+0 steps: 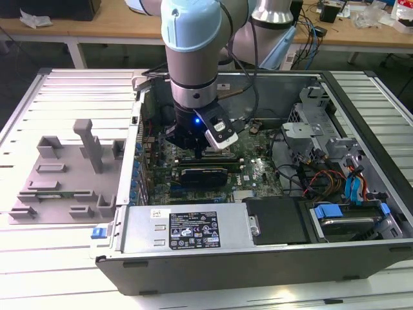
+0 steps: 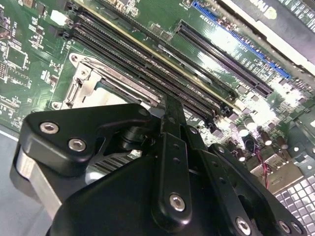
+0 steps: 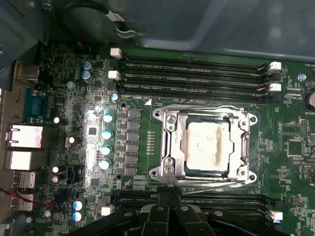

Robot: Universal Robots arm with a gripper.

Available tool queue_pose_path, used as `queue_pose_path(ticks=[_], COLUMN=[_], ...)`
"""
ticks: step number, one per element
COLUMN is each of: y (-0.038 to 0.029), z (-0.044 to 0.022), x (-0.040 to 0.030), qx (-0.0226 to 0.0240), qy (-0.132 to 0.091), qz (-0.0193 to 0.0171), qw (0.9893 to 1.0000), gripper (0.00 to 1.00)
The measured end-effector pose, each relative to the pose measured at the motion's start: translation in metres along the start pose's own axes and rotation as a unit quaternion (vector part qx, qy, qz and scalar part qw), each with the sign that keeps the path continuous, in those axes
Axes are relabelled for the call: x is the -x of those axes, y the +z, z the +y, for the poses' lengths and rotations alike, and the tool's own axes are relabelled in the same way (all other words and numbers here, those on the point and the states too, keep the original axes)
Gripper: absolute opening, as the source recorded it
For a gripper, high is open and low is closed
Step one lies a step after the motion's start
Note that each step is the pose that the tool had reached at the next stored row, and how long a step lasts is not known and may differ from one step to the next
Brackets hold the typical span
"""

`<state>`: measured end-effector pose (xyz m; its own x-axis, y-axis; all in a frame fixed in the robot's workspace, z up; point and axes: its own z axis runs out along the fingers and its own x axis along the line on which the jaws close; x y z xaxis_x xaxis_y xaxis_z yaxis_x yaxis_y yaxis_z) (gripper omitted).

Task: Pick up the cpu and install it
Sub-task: 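Install the second cpu locking lever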

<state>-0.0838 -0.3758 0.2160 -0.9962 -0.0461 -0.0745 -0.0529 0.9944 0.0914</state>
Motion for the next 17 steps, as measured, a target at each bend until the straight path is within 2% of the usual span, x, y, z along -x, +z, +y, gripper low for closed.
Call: queue_pose_path(ticks=[6,9,10,12,14,17], y=[0.0101,0.0134,0.0155,0.0160,0.0161,0.0161], z=[-0.0013,-0.0019,-0.0018,-0.0019,-0.0019,-0.0019], x=[-0.0069,-0.0080,-0.0085,-0.0088,-0.0087,-0.0087], qx=[0.0211,0.0256,0.0308,0.0353,0.0376,0.0376], qy=[0.001,0.002,0.002,0.002,0.002,0.002], qz=[-0.0027,-0.0035,-0.0051,-0.0063,-0.0069,-0.0069], qw=[0.9998,0.9997,0.9995,0.9994,0.9993,0.9993], gripper=[0.11,0.11,0.11,0.11,0.11,0.11])
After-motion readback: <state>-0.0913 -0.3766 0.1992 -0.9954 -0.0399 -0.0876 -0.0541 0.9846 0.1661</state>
